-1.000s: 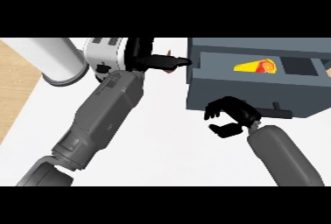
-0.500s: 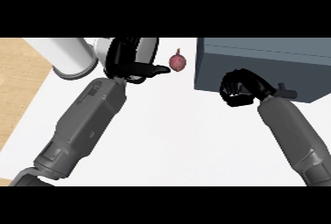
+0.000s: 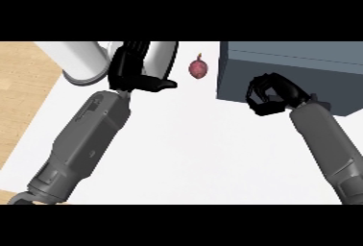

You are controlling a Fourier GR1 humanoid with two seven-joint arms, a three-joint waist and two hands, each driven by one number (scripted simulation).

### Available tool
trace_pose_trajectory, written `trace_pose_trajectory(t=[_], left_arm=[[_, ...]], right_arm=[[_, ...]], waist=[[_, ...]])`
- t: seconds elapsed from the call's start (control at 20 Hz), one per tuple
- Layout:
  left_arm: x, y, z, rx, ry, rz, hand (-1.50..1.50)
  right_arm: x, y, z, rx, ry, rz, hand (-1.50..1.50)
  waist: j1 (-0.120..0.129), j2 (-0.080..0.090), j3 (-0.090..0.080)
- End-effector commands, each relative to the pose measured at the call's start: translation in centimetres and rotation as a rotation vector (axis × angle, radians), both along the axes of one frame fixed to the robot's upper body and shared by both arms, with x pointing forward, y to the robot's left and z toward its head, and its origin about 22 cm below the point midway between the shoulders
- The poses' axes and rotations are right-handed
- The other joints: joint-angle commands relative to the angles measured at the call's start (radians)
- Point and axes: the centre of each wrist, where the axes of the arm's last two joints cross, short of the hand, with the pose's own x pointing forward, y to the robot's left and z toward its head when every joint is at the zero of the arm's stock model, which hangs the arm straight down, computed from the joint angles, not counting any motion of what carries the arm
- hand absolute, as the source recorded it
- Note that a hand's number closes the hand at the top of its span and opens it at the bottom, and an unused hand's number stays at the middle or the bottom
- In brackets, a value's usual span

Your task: Pick up the cup, place it into the drawer and close the drawer

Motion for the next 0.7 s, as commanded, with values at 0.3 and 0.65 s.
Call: trace_pose_trajectory(t=[0.3, 0.65], left_arm=[[-0.5, 0.9, -0.4, -0.010, -0.003, -0.041, -1.50], [-1.0, 1.1, -1.3, -0.026, 0.015, -0.054, -1.50]], right_arm=[[3.1, -3.8, 9.2, 0.026, -0.152, -0.170, 1.50], [2.6, -5.0, 9.9, 0.041, -0.134, -0.152, 1.50]], waist=[[0.062, 0.028, -0.005], [0.073, 0.033, -0.005]])
